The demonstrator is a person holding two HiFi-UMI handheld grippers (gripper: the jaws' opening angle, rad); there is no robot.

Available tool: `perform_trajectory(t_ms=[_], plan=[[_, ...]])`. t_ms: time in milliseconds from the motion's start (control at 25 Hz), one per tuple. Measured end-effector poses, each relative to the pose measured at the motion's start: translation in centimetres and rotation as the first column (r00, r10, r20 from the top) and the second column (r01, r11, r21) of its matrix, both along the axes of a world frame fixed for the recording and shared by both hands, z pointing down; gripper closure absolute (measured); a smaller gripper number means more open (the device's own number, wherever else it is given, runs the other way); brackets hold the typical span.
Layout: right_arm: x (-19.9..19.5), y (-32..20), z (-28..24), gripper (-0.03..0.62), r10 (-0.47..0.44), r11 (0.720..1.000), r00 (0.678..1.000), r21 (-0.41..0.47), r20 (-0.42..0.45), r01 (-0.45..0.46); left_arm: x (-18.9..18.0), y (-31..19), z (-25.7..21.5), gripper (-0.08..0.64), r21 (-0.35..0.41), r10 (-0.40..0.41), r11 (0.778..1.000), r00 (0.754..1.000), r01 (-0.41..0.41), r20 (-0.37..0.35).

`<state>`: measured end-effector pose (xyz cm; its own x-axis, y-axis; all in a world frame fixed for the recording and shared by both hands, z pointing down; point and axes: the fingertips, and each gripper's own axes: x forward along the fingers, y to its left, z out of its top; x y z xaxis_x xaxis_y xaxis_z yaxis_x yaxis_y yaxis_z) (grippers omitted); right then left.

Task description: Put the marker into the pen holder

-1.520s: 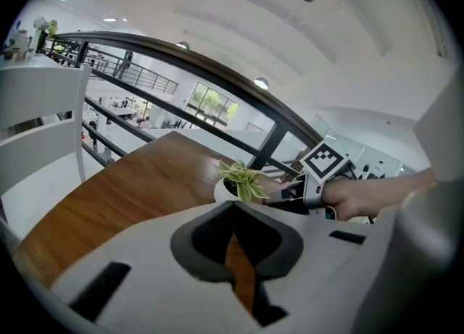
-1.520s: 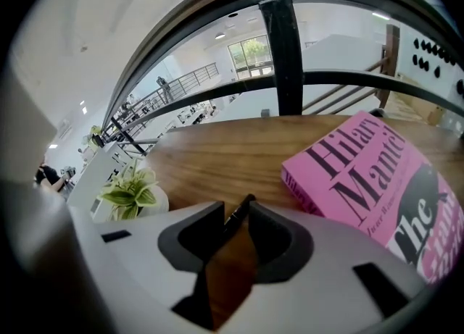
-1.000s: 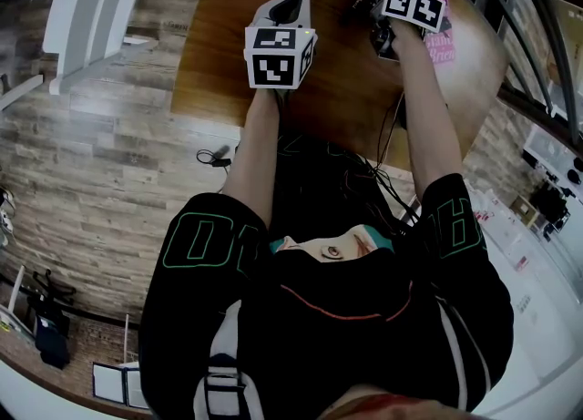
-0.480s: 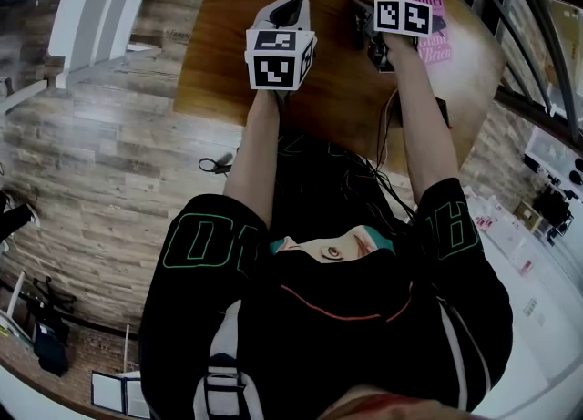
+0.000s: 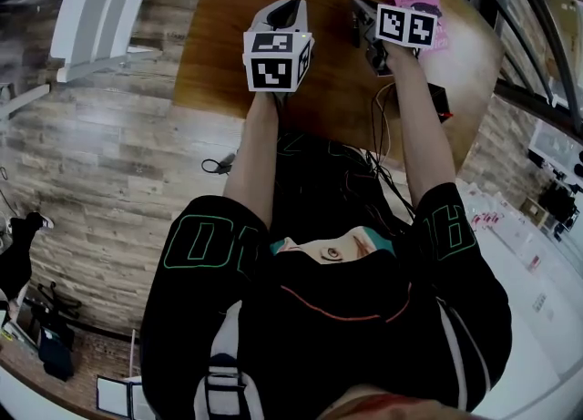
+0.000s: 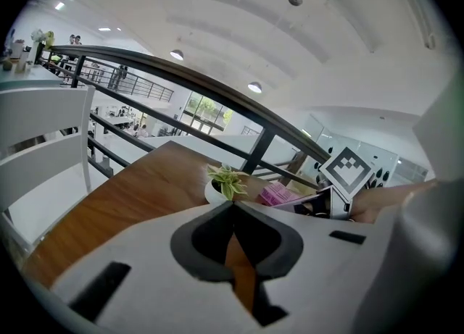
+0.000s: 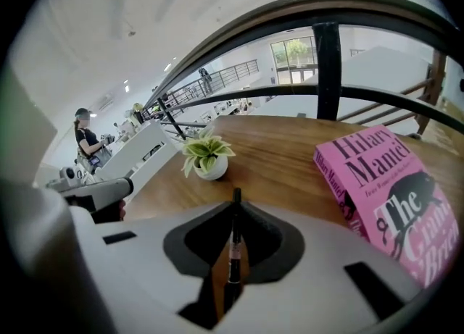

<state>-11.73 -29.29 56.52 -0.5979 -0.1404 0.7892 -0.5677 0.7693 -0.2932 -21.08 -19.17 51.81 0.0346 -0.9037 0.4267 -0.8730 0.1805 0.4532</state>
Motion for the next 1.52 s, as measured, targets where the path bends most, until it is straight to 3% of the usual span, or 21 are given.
perform_trajectory(t_ms=[360,760,1520], plan=[[1.5,1.0,-3.3,0.548,0.02,0.999,0.992,0.027,0.122,-0.024,2.0,-0.2,-2.0,0.554,0.022,0.015,1.0,0.999,-0.015,0.034],[5.8,1.9,-8.7,0.548,0.009,0.997,0.962,0.071,0.272,-0.029,7.4,-1.1,-4.7,0.554,0.053,0.046,0.997,0.996,-0.05,0.074],[14.8,2.4,-18.6,0.548,-0.034,0.98,0.838,0.181,0.545,-0.079,16.8,-1.8,-10.2,0.554,0.078,0.113,0.988,0.965,-0.135,0.235]])
